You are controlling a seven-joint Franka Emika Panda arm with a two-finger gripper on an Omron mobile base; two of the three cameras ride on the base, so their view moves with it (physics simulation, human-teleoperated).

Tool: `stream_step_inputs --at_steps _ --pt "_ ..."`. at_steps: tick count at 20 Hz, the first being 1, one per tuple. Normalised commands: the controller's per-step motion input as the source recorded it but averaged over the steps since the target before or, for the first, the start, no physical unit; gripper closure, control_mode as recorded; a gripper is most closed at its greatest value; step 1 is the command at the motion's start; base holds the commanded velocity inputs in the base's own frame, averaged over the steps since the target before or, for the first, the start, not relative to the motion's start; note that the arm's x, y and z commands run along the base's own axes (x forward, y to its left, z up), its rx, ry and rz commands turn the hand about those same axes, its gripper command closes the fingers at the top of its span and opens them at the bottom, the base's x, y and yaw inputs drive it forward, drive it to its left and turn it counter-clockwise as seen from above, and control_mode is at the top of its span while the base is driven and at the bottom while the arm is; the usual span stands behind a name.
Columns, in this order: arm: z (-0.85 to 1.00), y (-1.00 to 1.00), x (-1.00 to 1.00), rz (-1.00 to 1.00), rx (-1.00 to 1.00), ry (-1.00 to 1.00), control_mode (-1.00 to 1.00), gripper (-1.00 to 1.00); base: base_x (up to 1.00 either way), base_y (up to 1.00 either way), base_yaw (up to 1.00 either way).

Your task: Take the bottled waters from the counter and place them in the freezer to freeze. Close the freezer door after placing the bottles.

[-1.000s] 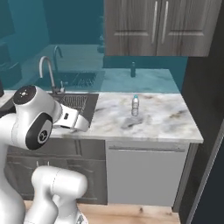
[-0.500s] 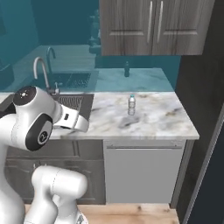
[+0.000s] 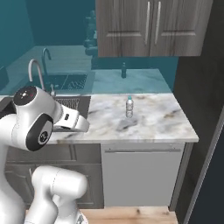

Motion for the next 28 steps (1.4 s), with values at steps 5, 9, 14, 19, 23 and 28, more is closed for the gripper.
stream_step_inputs --at_steps 5,9,14,19,23,28 --pt "0.00 0.00 0.00 0.00 0.00 0.00 1.00 -1.00 0.25 0.00 0.00" --pt "0.00 0.00 0.00 0.00 0.00 0.00 1.00 -1.00 0.62 0.00 0.00" --pt "0.00 0.00 0.00 0.00 0.00 0.00 1.00 -1.00 0.55 0.00 0.00" --pt "0.00 0.00 0.00 0.00 0.00 0.00 1.00 -1.00 0.37 0.00 0.00" --pt "0.00 0.00 0.00 0.00 0.00 0.00 1.00 -1.00 0.06 0.00 0.00" --pt "0.00 0.00 0.00 0.00 0.00 0.00 1.00 -1.00 0.00 0.00 0.00"
